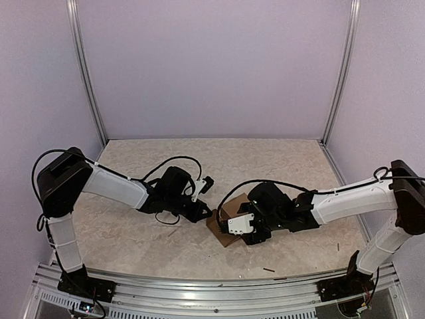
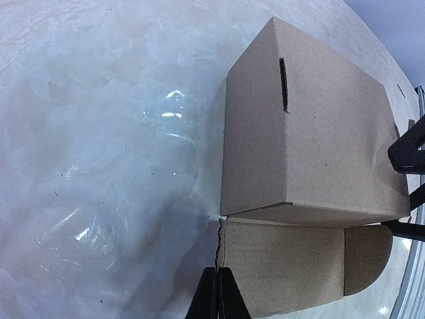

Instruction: Fold the paper box

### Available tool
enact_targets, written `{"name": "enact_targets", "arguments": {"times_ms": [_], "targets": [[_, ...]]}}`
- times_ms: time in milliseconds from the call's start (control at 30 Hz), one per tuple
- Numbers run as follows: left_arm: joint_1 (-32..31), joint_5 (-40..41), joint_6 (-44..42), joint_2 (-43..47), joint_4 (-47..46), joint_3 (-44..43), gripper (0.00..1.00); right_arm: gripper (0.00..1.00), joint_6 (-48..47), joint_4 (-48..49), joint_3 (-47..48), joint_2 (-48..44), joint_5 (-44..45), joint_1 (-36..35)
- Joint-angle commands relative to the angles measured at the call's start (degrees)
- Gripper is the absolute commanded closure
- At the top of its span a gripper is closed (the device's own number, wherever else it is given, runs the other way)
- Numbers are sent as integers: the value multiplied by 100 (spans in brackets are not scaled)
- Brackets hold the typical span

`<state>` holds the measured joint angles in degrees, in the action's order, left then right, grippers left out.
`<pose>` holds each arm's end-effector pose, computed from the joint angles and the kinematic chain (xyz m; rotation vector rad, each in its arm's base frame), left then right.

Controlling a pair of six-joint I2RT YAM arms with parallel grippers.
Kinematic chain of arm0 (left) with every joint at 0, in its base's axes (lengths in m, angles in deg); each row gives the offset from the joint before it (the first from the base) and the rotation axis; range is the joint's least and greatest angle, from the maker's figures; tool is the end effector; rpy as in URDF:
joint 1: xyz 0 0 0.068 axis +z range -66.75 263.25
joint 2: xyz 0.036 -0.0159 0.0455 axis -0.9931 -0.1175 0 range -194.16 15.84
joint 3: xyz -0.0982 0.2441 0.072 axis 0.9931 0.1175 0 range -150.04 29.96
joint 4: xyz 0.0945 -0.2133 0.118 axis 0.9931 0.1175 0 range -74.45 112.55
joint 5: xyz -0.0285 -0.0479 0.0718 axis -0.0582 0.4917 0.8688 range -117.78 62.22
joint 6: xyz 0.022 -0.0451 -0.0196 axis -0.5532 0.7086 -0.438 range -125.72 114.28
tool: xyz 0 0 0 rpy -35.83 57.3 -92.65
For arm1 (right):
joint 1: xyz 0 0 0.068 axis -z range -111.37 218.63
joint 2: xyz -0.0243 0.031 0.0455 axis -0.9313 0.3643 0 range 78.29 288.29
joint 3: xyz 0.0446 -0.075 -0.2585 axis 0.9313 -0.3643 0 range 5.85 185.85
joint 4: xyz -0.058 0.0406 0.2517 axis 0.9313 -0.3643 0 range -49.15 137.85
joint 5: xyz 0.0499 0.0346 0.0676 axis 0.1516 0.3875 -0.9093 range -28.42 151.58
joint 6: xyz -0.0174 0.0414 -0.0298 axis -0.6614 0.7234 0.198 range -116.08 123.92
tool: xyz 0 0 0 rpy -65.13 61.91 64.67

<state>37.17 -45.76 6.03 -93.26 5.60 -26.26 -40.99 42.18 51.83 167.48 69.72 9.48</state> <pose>0.2563 -0.2821 0.1305 0.8782 2.2750 -0.8493 0.1621 0.2617 0.1712 -1.8621 1.5349 -0.0582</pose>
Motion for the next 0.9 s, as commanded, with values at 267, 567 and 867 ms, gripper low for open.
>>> {"name": "enact_targets", "arguments": {"times_ms": [267, 567, 867], "targets": [[-204, 287, -141, 181, 354, -55, 100, 22, 174, 2, 70, 174, -93, -54], [-404, 569, -488, 308, 353, -6, 100, 26, 140, 9, 19, 226, -84, -57], [-528, 666, -719, 343, 268, 6, 100, 28, 93, -58, -25, 187, -188, -22]]}}
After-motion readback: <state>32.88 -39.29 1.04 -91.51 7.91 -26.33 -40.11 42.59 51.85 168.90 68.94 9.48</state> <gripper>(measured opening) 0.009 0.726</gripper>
